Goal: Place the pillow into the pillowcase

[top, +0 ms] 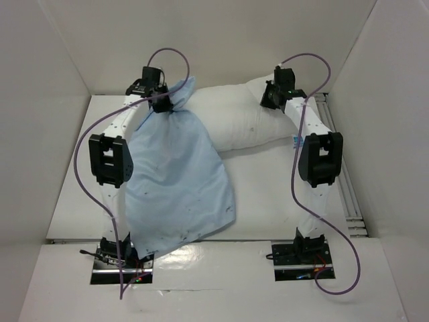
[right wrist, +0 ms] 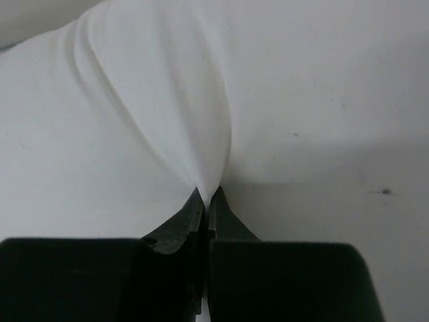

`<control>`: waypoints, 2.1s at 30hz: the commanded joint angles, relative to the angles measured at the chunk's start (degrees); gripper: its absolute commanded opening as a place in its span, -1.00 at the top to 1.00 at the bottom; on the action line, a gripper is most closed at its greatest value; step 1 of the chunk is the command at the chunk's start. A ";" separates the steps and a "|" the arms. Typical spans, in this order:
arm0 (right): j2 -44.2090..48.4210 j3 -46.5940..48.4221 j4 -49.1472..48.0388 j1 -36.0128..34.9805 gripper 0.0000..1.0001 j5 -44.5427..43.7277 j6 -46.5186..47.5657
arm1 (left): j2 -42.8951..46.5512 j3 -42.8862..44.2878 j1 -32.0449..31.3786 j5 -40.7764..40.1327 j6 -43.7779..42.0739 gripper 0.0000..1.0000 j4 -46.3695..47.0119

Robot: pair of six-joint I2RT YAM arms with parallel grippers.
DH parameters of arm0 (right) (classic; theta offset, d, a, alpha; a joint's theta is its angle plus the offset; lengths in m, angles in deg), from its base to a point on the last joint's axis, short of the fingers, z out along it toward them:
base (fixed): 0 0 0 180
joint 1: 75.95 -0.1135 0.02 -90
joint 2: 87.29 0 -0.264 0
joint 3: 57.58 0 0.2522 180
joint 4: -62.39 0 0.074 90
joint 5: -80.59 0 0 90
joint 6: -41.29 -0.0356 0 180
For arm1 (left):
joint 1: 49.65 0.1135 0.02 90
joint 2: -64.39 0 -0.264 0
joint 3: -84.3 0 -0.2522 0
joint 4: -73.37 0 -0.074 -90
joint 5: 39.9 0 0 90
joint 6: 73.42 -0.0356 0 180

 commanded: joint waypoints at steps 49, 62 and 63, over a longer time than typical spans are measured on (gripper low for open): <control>35.49 -41.67 6.11 -25.65 -0.34 -28.82 -5.93 | 24.68 -23.62 -0.61 -3.63 2.80 -0.20 -2.44; 44.63 -44.15 1.98 -14.56 1.00 -29.20 0.66 | 23.09 -30.75 11.77 -2.22 6.83 -0.20 -1.91; 44.63 -44.14 1.97 -15.09 1.00 -23.96 2.67 | 21.88 -30.75 12.57 -1.52 6.84 -0.23 -1.91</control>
